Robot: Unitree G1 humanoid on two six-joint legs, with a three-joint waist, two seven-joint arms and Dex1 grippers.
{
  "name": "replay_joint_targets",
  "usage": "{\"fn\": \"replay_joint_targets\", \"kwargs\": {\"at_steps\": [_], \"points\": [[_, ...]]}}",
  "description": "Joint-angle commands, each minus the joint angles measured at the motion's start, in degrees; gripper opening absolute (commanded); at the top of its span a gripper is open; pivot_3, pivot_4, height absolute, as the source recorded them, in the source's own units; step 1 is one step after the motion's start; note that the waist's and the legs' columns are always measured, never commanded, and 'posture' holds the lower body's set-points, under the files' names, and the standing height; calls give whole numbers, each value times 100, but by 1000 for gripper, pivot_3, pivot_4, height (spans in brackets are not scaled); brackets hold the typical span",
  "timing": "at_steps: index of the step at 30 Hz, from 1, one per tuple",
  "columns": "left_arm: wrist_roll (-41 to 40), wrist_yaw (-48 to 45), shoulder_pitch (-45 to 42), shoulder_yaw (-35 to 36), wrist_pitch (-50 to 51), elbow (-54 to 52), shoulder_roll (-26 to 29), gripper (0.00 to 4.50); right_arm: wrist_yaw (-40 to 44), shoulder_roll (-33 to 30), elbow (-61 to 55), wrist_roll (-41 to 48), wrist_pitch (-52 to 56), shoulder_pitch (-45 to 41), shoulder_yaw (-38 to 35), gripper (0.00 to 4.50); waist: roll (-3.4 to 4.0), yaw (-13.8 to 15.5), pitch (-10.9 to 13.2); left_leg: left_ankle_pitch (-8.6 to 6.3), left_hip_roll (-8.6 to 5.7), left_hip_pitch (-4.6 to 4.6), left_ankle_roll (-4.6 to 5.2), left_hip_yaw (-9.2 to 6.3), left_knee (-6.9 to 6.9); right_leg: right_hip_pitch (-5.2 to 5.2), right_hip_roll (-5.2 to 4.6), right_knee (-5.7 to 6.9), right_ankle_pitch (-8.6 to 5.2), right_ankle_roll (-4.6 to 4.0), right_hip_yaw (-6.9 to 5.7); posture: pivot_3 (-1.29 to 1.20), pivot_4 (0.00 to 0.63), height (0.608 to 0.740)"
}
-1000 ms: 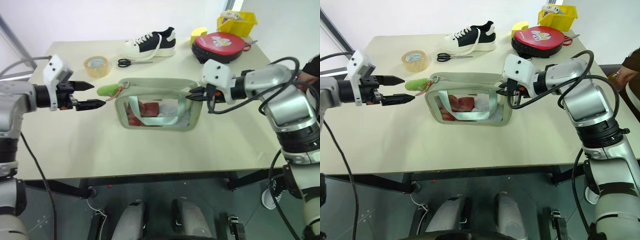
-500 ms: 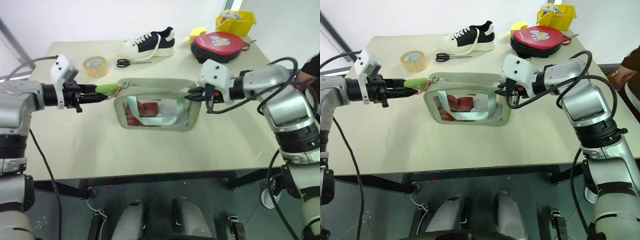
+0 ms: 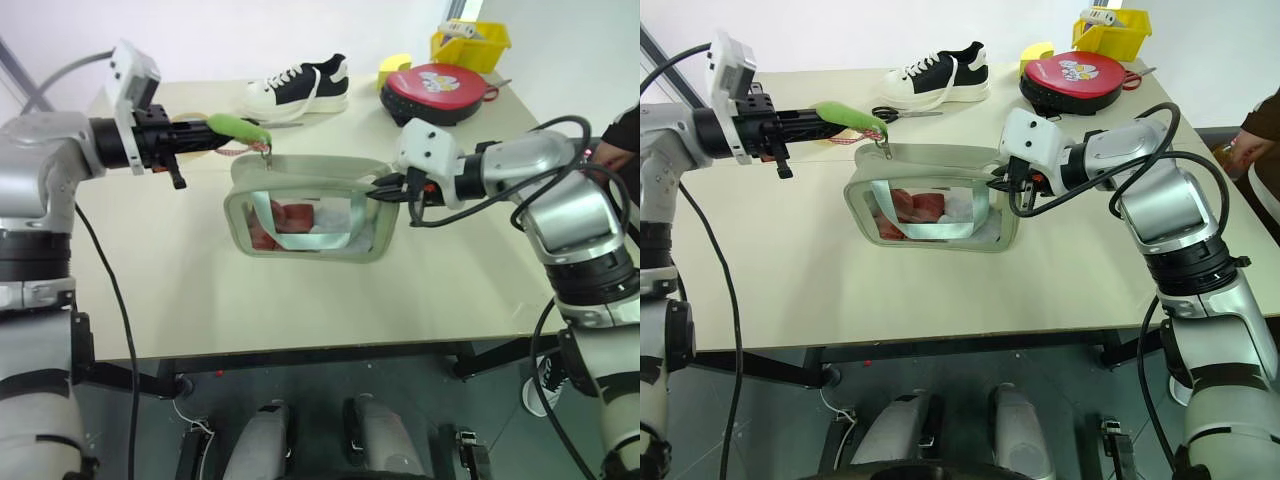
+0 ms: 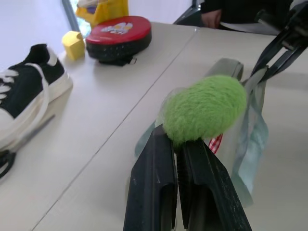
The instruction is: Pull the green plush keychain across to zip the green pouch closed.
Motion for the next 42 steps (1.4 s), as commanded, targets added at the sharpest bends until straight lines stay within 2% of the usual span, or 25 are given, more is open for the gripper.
{"fn": "replay_joint_targets", "kwargs": {"at_steps": [1, 4, 8, 17, 21, 26, 29, 33, 42], "points": [[132, -75, 198, -164, -190, -311, -32, 40, -73, 35, -95, 7, -25, -111, -142, 0, 0, 13, 0, 0, 0, 0, 0, 0, 0, 0, 0, 0, 0, 0, 0, 0, 150, 740], [173, -130, 228, -147, -335, -153, -1, 1029, -84, 7, -138, 19, -2, -88, -161, 0, -1, 24, 0, -2, 0, -1, 3, 0, 2, 1, 0, 0, 0, 0, 0, 0, 150, 740], [354, -144, 176, -89, -625, 220, 127, 2990, -97, 4, -140, 26, -2, -77, -164, 0, -1, 19, 0, -2, 0, 0, 4, 0, 2, 1, 0, -1, 0, 0, 0, 0, 150, 740], [534, -750, 710, -148, -1103, 496, 690, 2990, -88, 1, -84, 25, -46, -106, -166, 0, 0, 23, 0, -3, 0, 0, 5, 0, 1, 1, -1, -2, 0, 0, 0, 0, 150, 740], [371, -547, 1091, -161, -853, -58, 377, 2990, -90, 55, -59, 22, -33, -157, -122, 0, -1, 38, 0, -3, 0, -1, 5, 0, 2, 2, -2, -2, 0, 0, 0, 0, 150, 740], [392, 45, 990, -72, -571, -204, -60, 2990, -65, 71, -17, 9, -41, -185, -97, 0, -1, 39, 0, -3, 0, -1, 6, -1, 4, 4, -2, -2, 0, 0, 0, 0, 150, 740], [289, 67, 1012, -43, -363, -426, -60, 2119, -57, 82, 8, -6, -50, -197, -90, 0, -1, 11, 0, -3, 0, -1, 6, -1, 3, 2, -1, -1, 0, 0, 0, 0, 150, 740], [239, 45, 1082, -18, -185, -644, -19, 25, -59, 104, 29, -12, -55, -210, -85, 0, -1, 28, 0, -3, 0, -1, 5, -1, 2, 1, -1, -1, 0, 0, 0, 0, 150, 740], [264, 134, 1143, -70, 29, -917, 81, 25, -111, 250, -40, 201, 231, -334, -240, 0, -1, 21, 0, -3, 0, -1, 5, -1, 2, 2, -1, -2, 0, 0, 0, 0, 150, 740]]}}
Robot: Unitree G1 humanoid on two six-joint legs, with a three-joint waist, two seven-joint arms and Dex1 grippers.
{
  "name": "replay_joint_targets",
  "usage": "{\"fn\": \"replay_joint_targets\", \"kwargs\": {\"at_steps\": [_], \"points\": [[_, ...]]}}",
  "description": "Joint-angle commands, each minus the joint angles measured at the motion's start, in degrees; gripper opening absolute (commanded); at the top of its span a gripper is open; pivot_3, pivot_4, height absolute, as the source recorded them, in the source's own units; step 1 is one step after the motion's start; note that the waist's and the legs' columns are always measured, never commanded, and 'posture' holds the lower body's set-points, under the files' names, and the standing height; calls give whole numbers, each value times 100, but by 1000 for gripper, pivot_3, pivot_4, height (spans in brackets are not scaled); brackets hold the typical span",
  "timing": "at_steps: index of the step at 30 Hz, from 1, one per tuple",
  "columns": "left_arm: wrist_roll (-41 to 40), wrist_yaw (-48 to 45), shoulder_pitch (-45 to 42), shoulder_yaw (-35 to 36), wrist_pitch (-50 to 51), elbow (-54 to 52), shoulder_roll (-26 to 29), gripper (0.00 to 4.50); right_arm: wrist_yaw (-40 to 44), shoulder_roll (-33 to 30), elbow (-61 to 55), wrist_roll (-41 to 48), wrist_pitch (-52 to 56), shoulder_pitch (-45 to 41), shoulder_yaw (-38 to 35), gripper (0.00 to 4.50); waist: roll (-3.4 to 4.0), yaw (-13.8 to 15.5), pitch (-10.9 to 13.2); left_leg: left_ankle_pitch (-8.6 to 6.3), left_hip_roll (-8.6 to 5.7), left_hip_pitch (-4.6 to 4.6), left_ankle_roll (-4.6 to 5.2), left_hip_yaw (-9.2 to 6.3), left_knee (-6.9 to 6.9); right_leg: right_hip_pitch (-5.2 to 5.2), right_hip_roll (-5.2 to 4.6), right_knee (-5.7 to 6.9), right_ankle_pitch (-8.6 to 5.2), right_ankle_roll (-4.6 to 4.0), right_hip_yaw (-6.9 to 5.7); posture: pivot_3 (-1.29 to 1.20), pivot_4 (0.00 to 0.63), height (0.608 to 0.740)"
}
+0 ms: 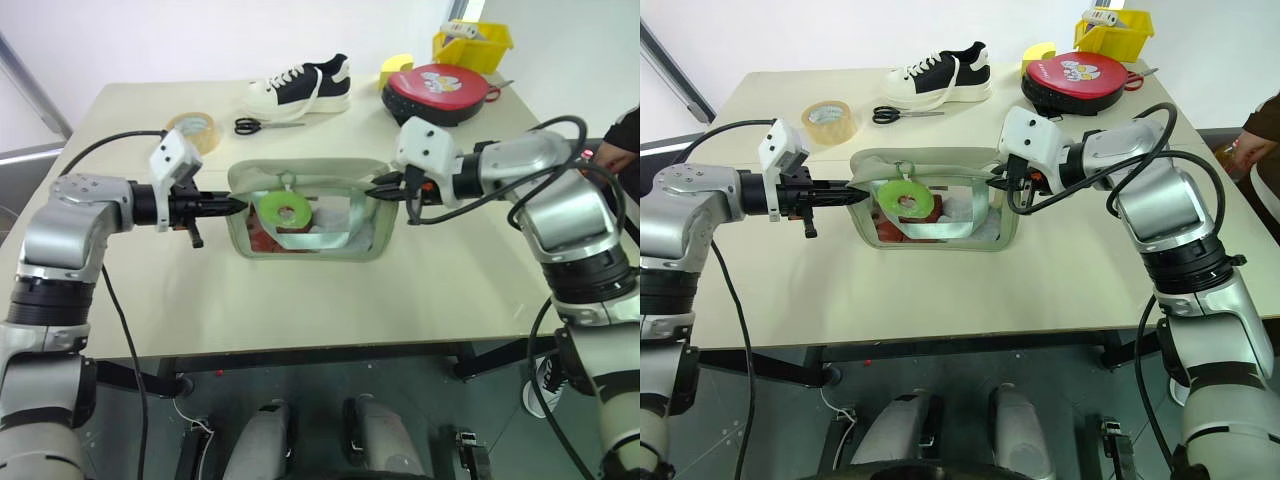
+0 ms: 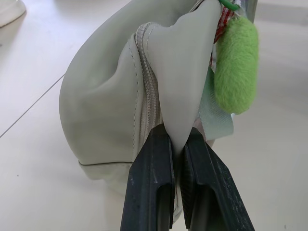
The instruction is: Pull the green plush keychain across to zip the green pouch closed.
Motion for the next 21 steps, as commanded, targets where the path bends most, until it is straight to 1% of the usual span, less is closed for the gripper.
{"fn": "replay_joint_targets", "kwargs": {"at_steps": [1, 2, 3, 4, 5, 6, 9, 10, 12, 14, 18, 21], "points": [[-75, -17, -81, 145, -37, -231, 116, 2, 76, 156, -267, 407, 411, -296, -292, 389, 0, -7, 0, 0, 0, 0, 0, 0, 0, -1, 0, 0, 0, 0, 0, 0, 150, 740], [-75, -9, -91, 146, -37, -222, 124, 0, 187, 155, -388, 569, 586, -291, -328, 823, 0, -2, 0, 0, 0, 0, 0, 0, 0, -1, 0, 0, 0, 0, 0, 0, 150, 740], [-75, 0, -111, 143, -32, -211, 128, 0, 213, 168, -499, 665, 687, -281, -362, 1115, 0, 5, 0, 0, 0, 0, 0, 0, -1, -1, 0, 0, 0, 0, 0, 0, 150, 740], [-78, 9, -132, 138, -19, -209, 127, 0, 112, 207, -553, 658, 682, -280, -395, 1499, 0, 8, 0, 0, 0, 0, 0, -1, -1, -1, 0, 0, 0, 0, 0, 0, 150, 740], [-83, 23, -149, 135, -3, -217, 123, 0, -37, 255, -579, 600, 617, -294, -421, 2181, 0, 7, 0, 0, 0, 0, 0, -1, -1, -1, 0, -1, 0, 0, 0, 0, 150, 740], [-83, 47, -164, 132, 10, -228, 113, 0, -138, 275, -603, 504, 437, -307, -418, 2563, 0, 7, 0, 0, 0, 0, 0, -1, -1, 0, 0, -1, 0, 0, 0, 0, 150, 740], [-106, 68, -174, 137, 54, -269, 118, 0, -383, 459, -938, 397, -59, -314, -389, 4097, 0, 10, 0, 0, 0, 0, 0, -1, -1, -1, 0, -1, 0, 0, 0, 0, 150, 740], [-118, 75, -188, 137, 85, -286, 118, 0, -488, 628, -1229, 519, -1, -252, -379, 4447, 0, 8, 0, 0, 0, 0, 0, -1, -1, -1, -1, -1, 0, 0, 0, 0, 150, 740], [-128, 91, -218, 127, 136, -317, 111, 0, -545, 817, -1721, 566, -178, 39, -201, 4447, 0, 8, 0, 0, 0, 0, -1, -1, -1, -1, 0, 0, 0, 0, 0, 0, 150, 740], [-131, 97, -261, 114, 170, -320, 107, 0, -706, 950, -1871, 245, -671, 432, 105, 4447, -2, 8, -1, 2, 0, 0, -4, -4, -2, -1, 0, 1, 0, 0, 0, 0, 150, 740], [-125, 129, -341, 79, 224, -332, 75, 0, -1016, 1206, -1694, -289, -1583, 948, 555, 4447, -9, 15, -5, 1, -4, -1, -2, -2, 4, 5, -2, -2, 0, 1, 0, 0, 150, 740], [-144, 121, -352, 76, 254, -368, 71, 0, -1120, 1347, -1336, -534, -1812, 1096, 771, 4447, -9, 6, -5, 3, -4, 0, -4, -3, 5, 3, 0, 2, 0, 1, 0, 0, 150, 740]]}}
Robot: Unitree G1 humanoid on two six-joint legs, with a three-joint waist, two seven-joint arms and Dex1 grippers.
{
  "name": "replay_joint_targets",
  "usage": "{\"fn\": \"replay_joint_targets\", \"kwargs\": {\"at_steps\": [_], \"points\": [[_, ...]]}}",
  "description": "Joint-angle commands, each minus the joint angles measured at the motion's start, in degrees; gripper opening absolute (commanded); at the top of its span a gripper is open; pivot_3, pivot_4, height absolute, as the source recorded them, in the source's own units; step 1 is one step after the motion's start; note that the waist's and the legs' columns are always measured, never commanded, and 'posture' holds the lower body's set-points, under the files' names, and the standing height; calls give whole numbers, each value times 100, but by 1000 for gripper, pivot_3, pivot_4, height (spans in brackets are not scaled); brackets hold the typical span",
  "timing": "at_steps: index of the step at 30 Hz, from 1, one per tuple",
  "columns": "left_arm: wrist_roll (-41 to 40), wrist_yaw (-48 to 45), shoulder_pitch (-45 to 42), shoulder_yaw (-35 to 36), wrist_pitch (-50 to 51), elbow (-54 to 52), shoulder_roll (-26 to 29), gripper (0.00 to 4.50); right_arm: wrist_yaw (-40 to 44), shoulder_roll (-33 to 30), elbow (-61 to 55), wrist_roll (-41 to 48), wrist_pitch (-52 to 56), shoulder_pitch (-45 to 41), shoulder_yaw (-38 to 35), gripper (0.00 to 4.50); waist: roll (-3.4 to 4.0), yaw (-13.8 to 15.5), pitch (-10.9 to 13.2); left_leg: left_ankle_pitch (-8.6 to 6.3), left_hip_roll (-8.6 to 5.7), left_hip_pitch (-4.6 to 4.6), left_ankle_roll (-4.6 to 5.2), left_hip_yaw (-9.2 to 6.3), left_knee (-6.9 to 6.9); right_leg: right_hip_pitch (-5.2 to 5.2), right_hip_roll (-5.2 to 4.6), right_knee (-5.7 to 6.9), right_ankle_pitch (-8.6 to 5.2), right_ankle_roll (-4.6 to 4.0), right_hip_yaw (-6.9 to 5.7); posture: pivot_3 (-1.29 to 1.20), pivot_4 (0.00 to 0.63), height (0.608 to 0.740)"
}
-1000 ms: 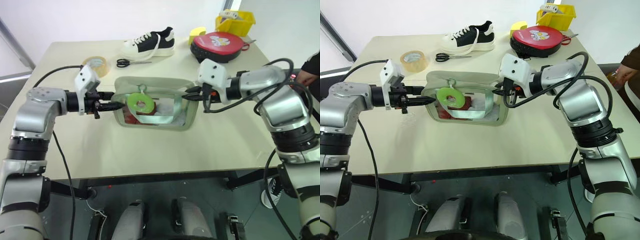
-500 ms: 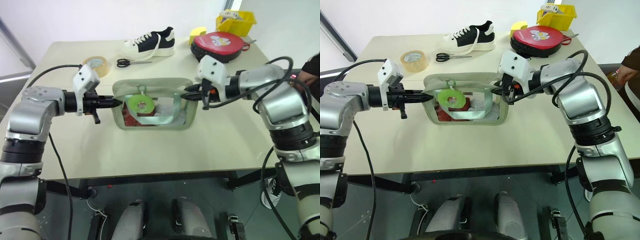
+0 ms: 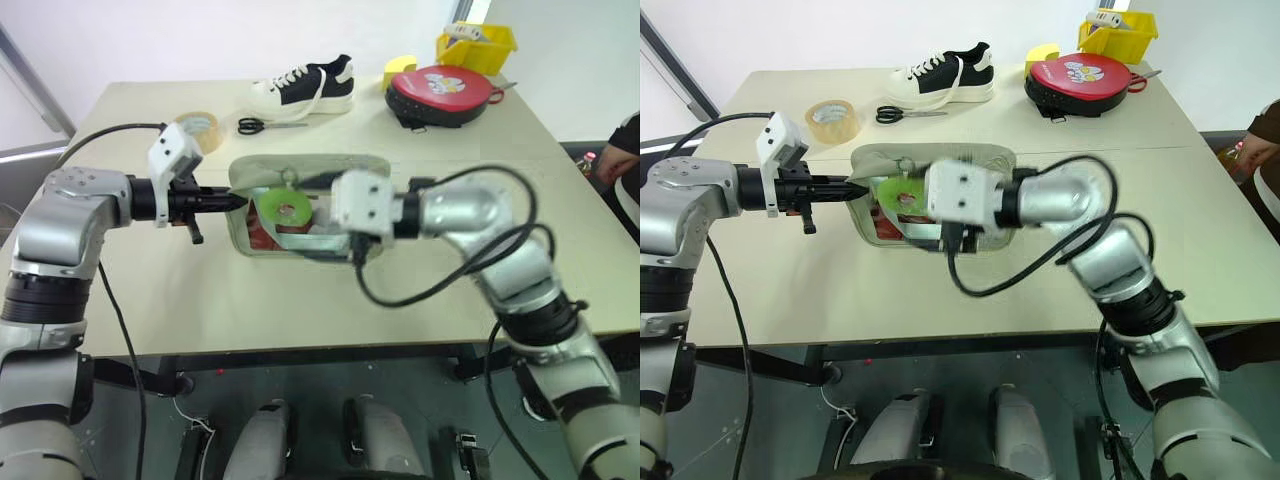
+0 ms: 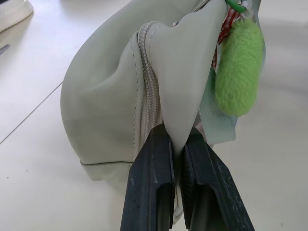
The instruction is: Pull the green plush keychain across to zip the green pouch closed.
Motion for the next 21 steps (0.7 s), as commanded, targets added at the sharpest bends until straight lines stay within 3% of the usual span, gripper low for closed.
{"fn": "replay_joint_targets", "kwargs": {"at_steps": [1, 5, 21], "points": [[-94, 6, -200, 104, -6, -207, 24, 0, -244, 212, 336, -277, -249, -21, 71, 4447, 0, -6, 0, 0, 0, 0, 0, 0, 0, -1, 0, 2, 0, 0, 0, 0, 150, 740], [-105, 10, -191, 114, 0, -227, 18, 0, -417, 439, 885, -489, -203, -153, 100, 4447, 0, -8, 0, 13, 0, 1, -23, 0, 0, -2, 2, 3, 0, 0, 0, 0, 150, 740], [-151, 16, -73, 152, -121, -195, -36, 0, -670, 1051, 1142, -957, 138, -351, 319, 4447, 0, -2, 0, 13, 0, 0, -23, -1, -2, -2, 2, 2, 0, 0, 0, 0, 150, 740]]}}
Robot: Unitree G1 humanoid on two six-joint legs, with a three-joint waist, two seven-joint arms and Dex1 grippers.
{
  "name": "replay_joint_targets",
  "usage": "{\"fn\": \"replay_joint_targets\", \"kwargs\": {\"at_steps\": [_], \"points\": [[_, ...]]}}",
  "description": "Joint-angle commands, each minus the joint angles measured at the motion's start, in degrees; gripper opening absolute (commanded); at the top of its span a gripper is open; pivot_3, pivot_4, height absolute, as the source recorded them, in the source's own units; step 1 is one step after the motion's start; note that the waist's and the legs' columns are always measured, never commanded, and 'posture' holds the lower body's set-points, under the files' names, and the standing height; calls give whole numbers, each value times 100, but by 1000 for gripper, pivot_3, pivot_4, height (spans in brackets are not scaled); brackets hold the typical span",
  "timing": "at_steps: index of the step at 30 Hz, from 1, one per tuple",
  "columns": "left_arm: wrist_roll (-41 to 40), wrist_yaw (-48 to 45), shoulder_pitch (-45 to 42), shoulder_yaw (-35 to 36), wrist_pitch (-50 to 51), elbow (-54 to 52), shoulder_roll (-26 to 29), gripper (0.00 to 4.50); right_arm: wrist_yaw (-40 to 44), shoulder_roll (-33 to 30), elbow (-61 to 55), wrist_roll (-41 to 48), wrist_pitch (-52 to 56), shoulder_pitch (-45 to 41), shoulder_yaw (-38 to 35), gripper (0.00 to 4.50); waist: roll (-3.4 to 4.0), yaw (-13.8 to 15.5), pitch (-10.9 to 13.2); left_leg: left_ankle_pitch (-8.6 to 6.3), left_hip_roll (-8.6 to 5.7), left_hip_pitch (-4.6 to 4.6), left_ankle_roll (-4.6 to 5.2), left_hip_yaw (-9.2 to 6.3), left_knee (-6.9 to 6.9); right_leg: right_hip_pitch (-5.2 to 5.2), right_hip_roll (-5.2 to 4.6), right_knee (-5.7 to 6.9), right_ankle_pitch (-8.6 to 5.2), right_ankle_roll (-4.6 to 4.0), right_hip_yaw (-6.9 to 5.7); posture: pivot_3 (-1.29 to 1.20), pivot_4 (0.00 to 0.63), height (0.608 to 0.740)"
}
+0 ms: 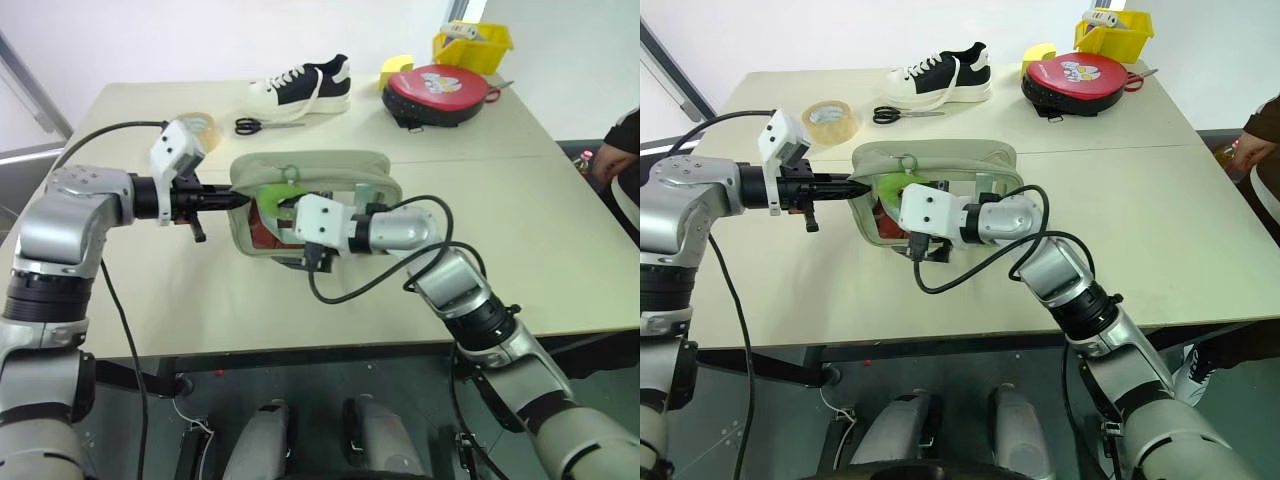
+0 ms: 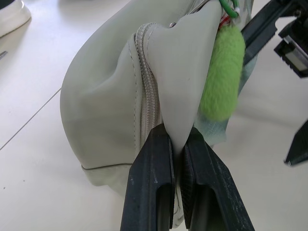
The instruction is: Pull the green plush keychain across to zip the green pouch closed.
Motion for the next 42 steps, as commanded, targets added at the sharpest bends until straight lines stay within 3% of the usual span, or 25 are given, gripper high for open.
{"fn": "replay_joint_targets", "kwargs": {"at_steps": [1, 3, 5, 12, 19, 25, 28, 34, 42], "points": [[-95, -7, -58, 167, -129, -166, 20, 0, -187, 85, 98, -237, -64, -200, 10, 4447, 0, -4, 0, 0, 0, 0, 0, 0, 0, 0, 0, 0, 0, 0, 0, 0, 150, 740], [-94, -3, -47, 168, -149, -158, 7, 0, -222, 93, 163, -324, -48, -225, 37, 4213, 0, -11, 0, 0, 0, 0, -1, 0, -1, -1, 0, 0, 0, 0, 0, 0, 150, 740], [-93, 0, -40, 170, -154, -160, 3, 0, -211, 82, 161, -344, -37, -219, 25, 3485, 0, -13, 0, 1, 0, 0, -1, 0, -1, -2, 1, 1, 0, 0, 0, 0, 150, 740], [-66, -19, -17, 176, -233, -73, 11, 0, -14, -129, -293, -37, 193, -170, -368, 25, 0, -7, 0, 0, 0, 0, -1, 0, -1, -1, 1, 0, 0, 0, 0, 0, 150, 740], [-70, -47, 45, 217, -278, -25, 74, 0, 465, -382, -1540, 1303, 1584, -420, -1371, 25, 1, -5, 0, -8, 1, 0, 15, -2, -2, -1, 0, -1, 0, 0, 0, 0, 150, 740], [-43, -62, 19, 197, -328, 48, 73, 0, 535, -779, -1130, 1792, 2021, -1271, -1841, 25, 1, -6, 1, -15, 1, 1, 25, -5, -3, 0, 0, 0, 0, 0, -1, 0, 150, 740], [-42, -62, 8, 190, -345, 63, 72, 0, 498, -1210, -650, 1452, 1662, -1281, -1778, 25, 1, 5, 1, -15, 0, 1, 25, -4, -4, 0, -1, -2, 0, 0, -1, 0, 150, 740], [-58, -74, 35, 197, -349, 38, 112, 0, 713, -2571, 307, 287, -204, -850, -1258, 25, 1, 6, 1, -16, 0, -1, 28, 3, -4, 3, -3, -11, 0, 0, 0, 0, 150, 740], [-63, -96, 38, 192, -321, 29, 174, 0, 529, -3418, 726, -388, -1030, -157, -1362, 25, 2, 3, 1, -16, 2, -1, 28, 4, -5, 1, -1, -9, 0, 0, 0, 0, 150, 740]]}}
